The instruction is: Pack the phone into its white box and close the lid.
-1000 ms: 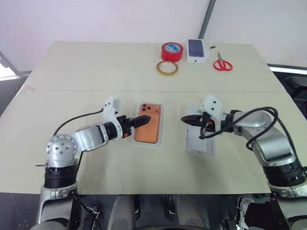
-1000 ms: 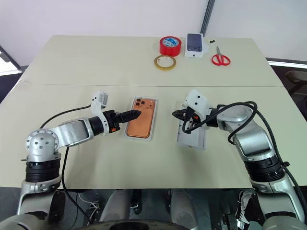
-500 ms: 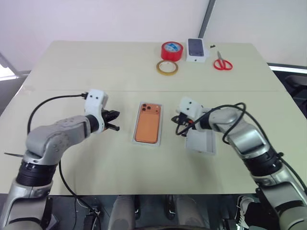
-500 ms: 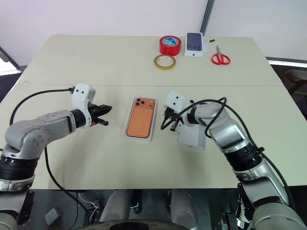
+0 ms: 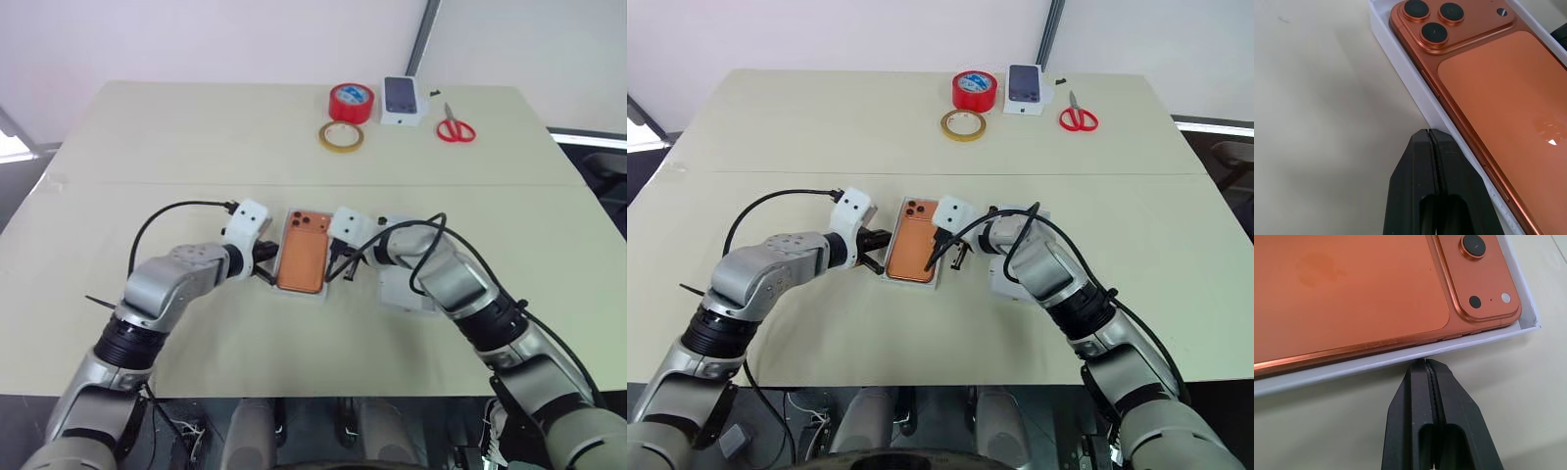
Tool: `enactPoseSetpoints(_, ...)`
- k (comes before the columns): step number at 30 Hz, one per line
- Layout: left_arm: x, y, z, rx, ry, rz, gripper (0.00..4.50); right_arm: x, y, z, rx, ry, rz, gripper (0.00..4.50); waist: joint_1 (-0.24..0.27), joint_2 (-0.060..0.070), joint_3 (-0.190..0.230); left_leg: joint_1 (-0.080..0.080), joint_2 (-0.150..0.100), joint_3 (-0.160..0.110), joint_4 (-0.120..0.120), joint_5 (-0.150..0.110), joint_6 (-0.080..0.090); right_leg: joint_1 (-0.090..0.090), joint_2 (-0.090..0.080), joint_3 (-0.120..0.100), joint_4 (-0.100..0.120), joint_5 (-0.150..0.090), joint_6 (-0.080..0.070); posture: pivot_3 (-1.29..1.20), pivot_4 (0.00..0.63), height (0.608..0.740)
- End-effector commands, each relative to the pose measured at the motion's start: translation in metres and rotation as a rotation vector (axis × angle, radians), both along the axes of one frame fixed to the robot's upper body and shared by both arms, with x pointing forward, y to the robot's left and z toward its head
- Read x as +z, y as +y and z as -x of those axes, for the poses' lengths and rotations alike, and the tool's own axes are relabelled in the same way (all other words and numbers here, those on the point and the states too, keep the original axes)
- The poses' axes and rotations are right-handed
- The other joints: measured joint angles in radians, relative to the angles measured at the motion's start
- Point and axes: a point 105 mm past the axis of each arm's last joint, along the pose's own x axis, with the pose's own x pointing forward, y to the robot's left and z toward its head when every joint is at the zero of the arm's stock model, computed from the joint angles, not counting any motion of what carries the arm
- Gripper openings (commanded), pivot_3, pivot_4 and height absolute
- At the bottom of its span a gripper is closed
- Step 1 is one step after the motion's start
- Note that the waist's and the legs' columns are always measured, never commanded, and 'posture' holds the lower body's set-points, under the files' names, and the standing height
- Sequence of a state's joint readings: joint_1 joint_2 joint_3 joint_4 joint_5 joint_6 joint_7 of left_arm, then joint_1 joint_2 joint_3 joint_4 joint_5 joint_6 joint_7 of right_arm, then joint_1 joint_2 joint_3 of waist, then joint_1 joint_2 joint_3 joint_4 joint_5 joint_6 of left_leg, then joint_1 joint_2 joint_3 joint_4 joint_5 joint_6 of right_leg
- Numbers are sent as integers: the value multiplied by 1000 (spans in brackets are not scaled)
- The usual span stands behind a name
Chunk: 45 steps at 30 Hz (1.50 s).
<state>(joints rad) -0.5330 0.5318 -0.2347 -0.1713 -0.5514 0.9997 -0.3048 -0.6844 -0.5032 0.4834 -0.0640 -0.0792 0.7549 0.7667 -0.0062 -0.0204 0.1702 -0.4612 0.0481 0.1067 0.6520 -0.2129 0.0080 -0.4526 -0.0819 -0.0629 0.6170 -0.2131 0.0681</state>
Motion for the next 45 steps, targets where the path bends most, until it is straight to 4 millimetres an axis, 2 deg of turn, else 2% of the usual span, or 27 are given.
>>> enactPoseSetpoints(1,12,-44,15,-169,2,57,36,17,-1,9,47,-36,-19,0,8,0,0,0,0,0,1,0,0,1,0,0,0,0,0,0,150,740)
enactPoseSetpoints(8,11,-99,34,-352,58,77,36,16,-44,30,17,9,45,0,25,0,0,0,-1,-1,3,-1,3,3,-1,0,-1,0,1,0,150,740)
enactPoseSetpoints(12,9,-118,40,-405,79,86,36,11,-62,41,-11,41,73,0,20,0,0,0,-1,-1,5,-2,4,4,0,0,-1,0,1,0,150,740)
enactPoseSetpoints(16,5,-128,43,-428,102,92,36,5,-76,45,-45,56,98,0,20,0,0,1,-1,-2,6,-2,4,4,1,0,-1,-1,1,0,150,740)
enactPoseSetpoints(22,5,-130,42,-425,113,101,36,5,-86,43,-77,55,106,0,22,0,0,1,-1,-3,10,-4,6,7,0,-1,-1,-1,2,0,150,740)
enactPoseSetpoints(29,6,-122,37,-397,111,107,36,10,-91,40,-80,40,116,0,21,0,0,1,-1,-3,11,-4,7,8,0,-1,-1,-1,2,0,150,740)
enactPoseSetpoints(33,15,-112,32,-370,83,117,36,27,-102,37,-92,3,128,0,20,0,0,1,-1,-3,11,-4,7,8,0,-1,-1,-1,2,0,150,740)
enactPoseSetpoints(37,32,-89,25,-327,27,151,36,53,-113,39,-123,32,68,0,19,1,0,1,-1,-3,11,-4,7,8,0,-1,0,-1,2,0,150,740)
enactPoseSetpoints(40,36,-71,24,-307,-19,145,0,63,-120,39,-192,85,0,786,16,1,0,1,0,-3,11,-4,7,8,1,-1,0,-1,2,0,150,740)
enactPoseSetpoints(43,34,-48,30,-337,-97,112,0,63,-131,31,-386,155,-103,2304,14,1,0,2,0,-3,11,-4,7,8,1,-1,1,-1,2,0,150,740)
enactPoseSetpoints(45,33,-42,36,-378,-137,95,0,60,-135,29,-490,215,-150,3322,13,1,0,2,2,-3,10,-4,6,8,0,-1,1,-1,1,0,150,740)
